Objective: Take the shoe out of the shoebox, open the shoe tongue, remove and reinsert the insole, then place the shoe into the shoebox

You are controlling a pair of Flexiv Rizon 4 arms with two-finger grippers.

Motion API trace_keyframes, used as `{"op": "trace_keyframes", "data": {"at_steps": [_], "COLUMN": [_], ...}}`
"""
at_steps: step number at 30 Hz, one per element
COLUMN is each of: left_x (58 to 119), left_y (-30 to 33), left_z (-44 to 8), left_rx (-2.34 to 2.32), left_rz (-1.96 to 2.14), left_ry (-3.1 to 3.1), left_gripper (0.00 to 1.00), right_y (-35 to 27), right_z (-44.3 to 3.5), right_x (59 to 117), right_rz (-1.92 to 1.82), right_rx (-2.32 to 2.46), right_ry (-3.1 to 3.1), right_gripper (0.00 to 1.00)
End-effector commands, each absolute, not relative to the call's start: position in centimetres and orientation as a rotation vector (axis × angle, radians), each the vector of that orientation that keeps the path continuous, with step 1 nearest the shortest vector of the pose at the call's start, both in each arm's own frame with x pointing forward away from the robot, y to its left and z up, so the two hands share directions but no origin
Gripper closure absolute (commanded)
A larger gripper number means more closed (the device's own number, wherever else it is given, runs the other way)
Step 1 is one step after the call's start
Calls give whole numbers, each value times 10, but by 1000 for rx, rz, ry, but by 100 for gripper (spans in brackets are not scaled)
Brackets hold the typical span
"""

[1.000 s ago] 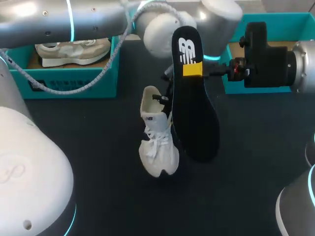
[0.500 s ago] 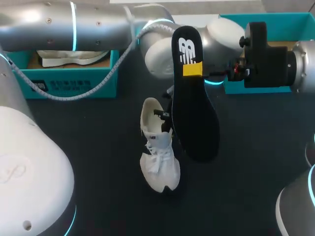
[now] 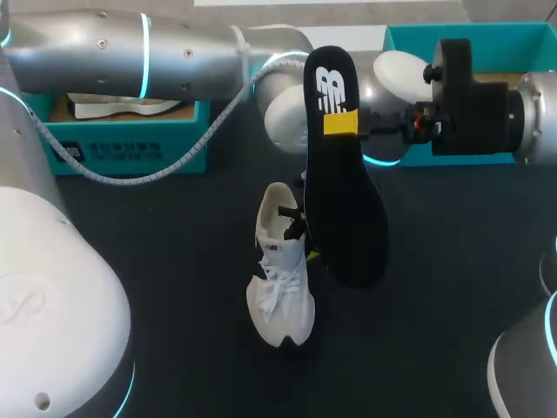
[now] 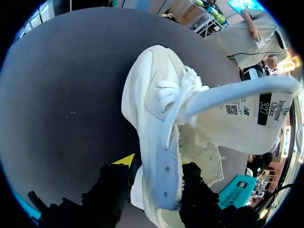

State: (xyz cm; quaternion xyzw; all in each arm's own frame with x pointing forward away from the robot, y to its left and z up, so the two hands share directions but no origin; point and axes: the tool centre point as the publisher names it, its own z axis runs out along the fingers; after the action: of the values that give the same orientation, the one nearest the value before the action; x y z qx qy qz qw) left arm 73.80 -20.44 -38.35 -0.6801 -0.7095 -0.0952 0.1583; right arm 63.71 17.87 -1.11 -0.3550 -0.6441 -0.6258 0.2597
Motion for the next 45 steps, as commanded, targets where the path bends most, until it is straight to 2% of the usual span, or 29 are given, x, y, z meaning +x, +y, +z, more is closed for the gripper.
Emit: {"op": "trace_keyframes", "data": {"at_steps": [1, 12, 23, 35, 45], "left_x": [752, 801, 816, 827, 809], "left_y": [-198, -204, -202, -190, -165], "left_z": [-369, -310, -230, -152, -108], "left_rx": [-1951, -1951, -2126, -2336, -2528], "left_rz": [-141, 200, 544, 886, 1121], "left_ry": [-2079, -2339, -2453, -2527, -2508], "left_gripper": [0, 0, 0, 0, 0], "right_y": [182, 182, 177, 113, 96], "right_z": [-12, -12, -13, -5, -33], "right_x": [639, 639, 641, 717, 782], "right_rz": [-1693, -1693, -1684, -1648, -1553], "right_rx": [-965, -965, -1015, -1225, -1477], "right_ry": [-1746, -1746, -1743, -1659, -1495], "right_gripper": [100, 100, 100, 100, 100]}}
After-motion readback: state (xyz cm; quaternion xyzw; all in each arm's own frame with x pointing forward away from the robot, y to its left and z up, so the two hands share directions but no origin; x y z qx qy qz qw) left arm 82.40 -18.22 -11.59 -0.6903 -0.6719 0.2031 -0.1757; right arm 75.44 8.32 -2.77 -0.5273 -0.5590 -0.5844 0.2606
